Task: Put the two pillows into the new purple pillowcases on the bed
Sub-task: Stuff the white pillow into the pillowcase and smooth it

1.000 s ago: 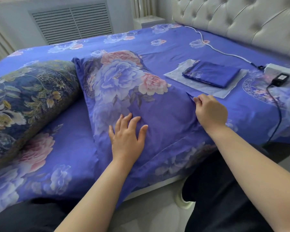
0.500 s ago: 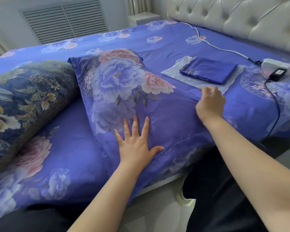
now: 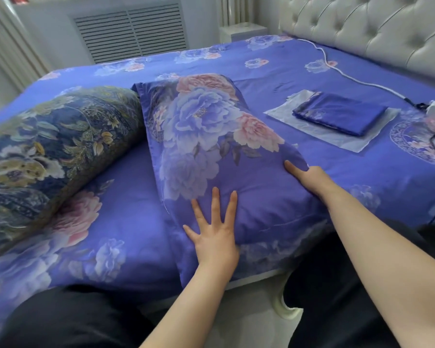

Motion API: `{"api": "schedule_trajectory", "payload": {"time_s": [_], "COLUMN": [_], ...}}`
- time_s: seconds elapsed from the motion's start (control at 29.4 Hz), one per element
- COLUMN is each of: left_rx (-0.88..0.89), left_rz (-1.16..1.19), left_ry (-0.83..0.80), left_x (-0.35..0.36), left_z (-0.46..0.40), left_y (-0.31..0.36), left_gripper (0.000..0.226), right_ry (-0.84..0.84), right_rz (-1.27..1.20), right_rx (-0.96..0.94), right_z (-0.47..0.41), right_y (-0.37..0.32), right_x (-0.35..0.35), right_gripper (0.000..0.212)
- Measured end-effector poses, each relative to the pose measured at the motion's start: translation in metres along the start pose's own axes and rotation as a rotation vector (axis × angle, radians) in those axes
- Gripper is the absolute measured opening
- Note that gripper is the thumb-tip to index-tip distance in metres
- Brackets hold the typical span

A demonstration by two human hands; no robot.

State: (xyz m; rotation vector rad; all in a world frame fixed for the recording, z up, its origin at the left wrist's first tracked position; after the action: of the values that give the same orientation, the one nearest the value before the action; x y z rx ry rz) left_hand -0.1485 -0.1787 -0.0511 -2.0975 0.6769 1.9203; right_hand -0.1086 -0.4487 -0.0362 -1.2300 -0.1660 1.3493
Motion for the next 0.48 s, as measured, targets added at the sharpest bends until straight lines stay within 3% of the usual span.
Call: {"api": "schedule_trajectory", "payload": {"time_s": [0.17,0.31,0.37,0.48], "left_rx": [-0.251,-0.149,-0.072,-0.133], "left_rz": [0.596,1.377,1.541,1.458], "left_ry": [0.383,0.688,0.569,0.133], "left_x": [-0.016,-0.03,-0.031,-0.005], "left_z": [0.01,-0.024,-0.036,-0.039], "left_y": [-0.037,-0.018,0.007,0.024], "left_gripper": [0.097,0.071,0.066,0.078], "right_ry": [-0.132,-0.056,-0.054,-0.055], "right_rz": [-0.44,-0.574,-0.541,-0.311], "right_rx": [-0.126,-0.428,-0.563,-0.74], "right_z": [0.047,0.11,0.14,0.156], "right_y": [-0.026,-0.106,-0.143,-0.176], "right_x": [-0.014,-0.047,-0.055,-0.035], "right_gripper": [0.031,0.011,0.011,0.027]}}
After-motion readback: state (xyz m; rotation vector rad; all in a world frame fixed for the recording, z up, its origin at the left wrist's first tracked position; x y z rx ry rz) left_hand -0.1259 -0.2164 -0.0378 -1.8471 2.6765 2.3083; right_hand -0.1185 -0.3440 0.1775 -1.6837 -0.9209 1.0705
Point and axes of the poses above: each hand's wrist, its own z-axis away from the middle knuckle, its own x-axis out of the palm, y = z × x, the point moved 6 cm from there along -z, towards the middle knuckle, and after that the axes turned 13 degrees about x, right-handed, at the moved point
